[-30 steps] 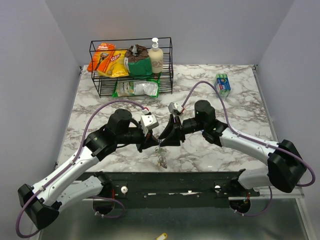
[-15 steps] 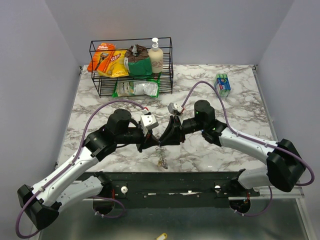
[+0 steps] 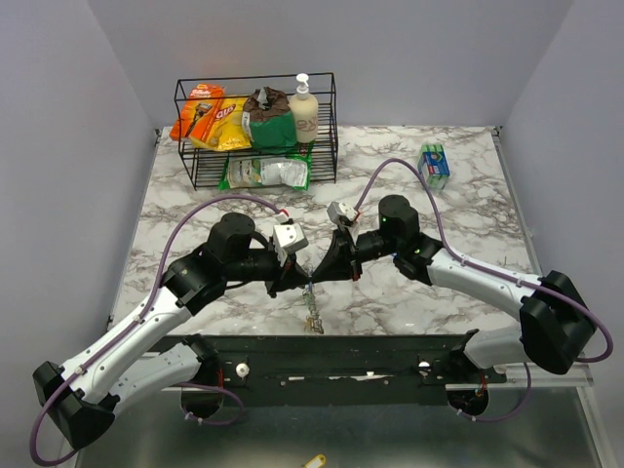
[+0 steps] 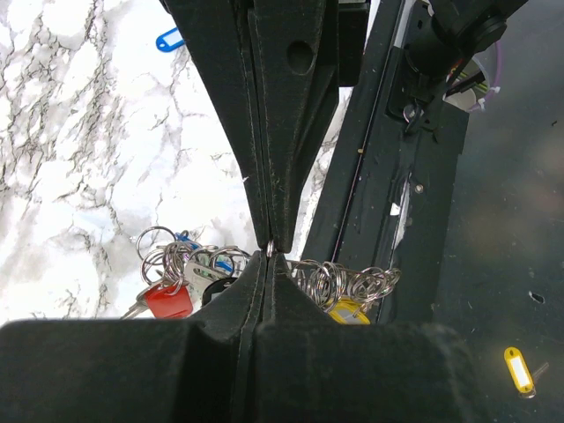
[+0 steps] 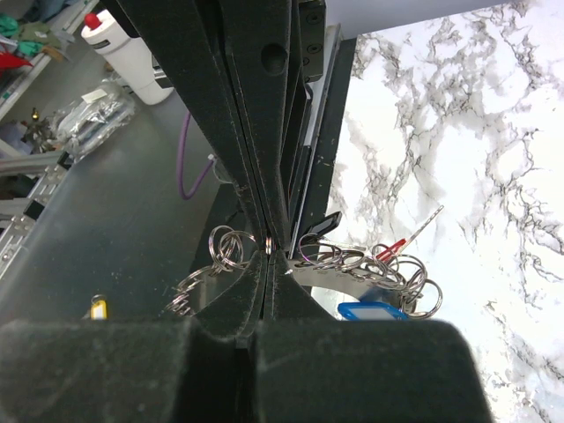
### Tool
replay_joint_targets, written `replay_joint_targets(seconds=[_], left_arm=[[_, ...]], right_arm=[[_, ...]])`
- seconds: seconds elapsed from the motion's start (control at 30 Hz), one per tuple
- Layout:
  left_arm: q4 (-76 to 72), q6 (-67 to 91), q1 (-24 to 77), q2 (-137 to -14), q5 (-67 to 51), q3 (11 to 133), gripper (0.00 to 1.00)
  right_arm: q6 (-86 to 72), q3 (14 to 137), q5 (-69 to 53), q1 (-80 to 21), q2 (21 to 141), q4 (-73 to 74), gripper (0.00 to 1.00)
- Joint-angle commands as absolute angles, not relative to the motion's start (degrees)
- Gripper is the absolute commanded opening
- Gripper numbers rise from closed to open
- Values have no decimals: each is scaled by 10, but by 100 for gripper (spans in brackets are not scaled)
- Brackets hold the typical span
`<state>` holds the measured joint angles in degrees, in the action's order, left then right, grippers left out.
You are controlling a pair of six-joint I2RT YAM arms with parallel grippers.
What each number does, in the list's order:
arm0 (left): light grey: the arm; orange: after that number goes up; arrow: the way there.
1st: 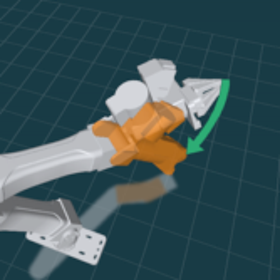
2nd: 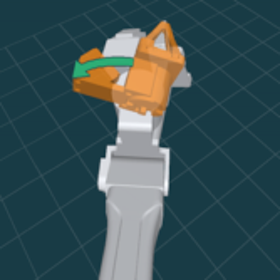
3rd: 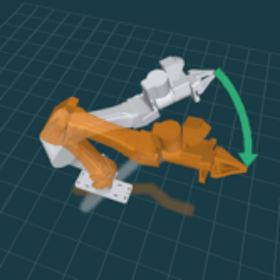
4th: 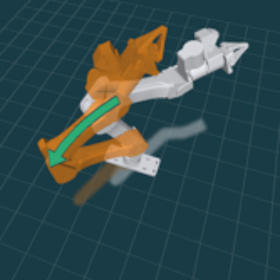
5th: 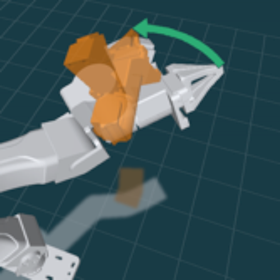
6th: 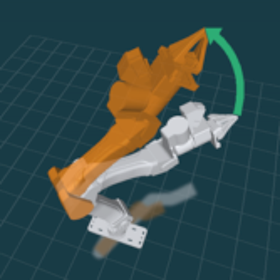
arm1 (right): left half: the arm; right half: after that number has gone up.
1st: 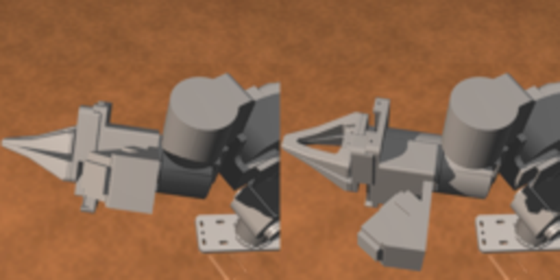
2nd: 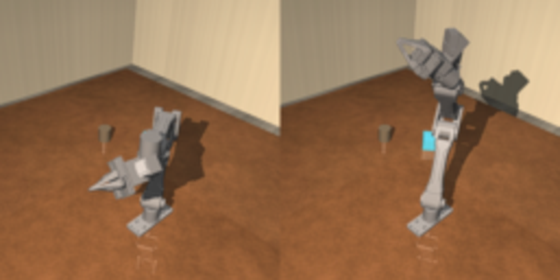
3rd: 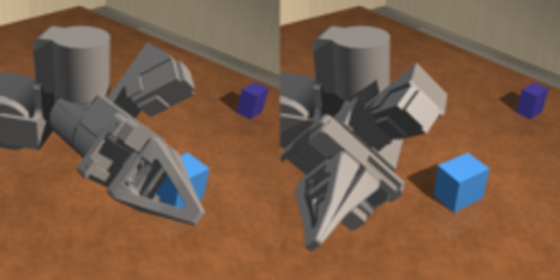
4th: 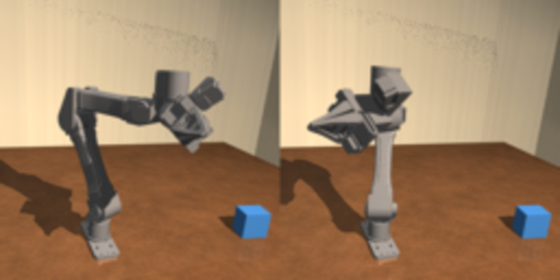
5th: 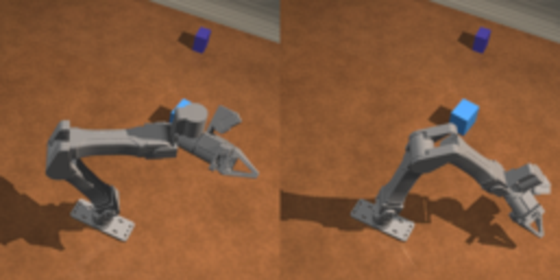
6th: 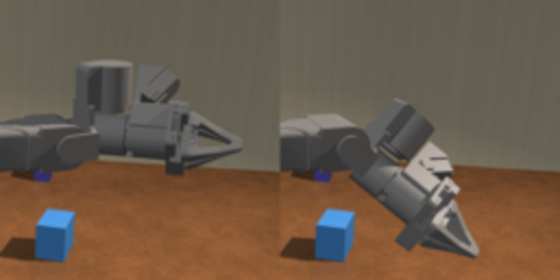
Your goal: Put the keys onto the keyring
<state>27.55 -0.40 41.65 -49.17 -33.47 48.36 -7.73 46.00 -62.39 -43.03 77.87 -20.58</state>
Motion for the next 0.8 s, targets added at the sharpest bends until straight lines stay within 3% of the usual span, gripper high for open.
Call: replay_joint_targets(seconds=[0.0, 0.23, 0.43, 0.57, 0.77], left_arm=[[228, 4, 417, -478, -349, 512, 0], [176, 37, 417, -472, -290, 516, 35], [142, 72, 413, -466, -183, 504, 56], [131, 95, 380, -454, -166, 497, 60], [25, 154, 285, -395, -306, 449, 68]], right_arm=[[-72, 468, -622, -434, 777, -208, 1], [-120, 456, -574, -434, 761, -281, 1], [-164, 442, -555, -434, 745, -351, 1], [-166, 448, -536, -434, 744, -352, 1], [-166, 445, -503, -434, 741, -354, 1]])
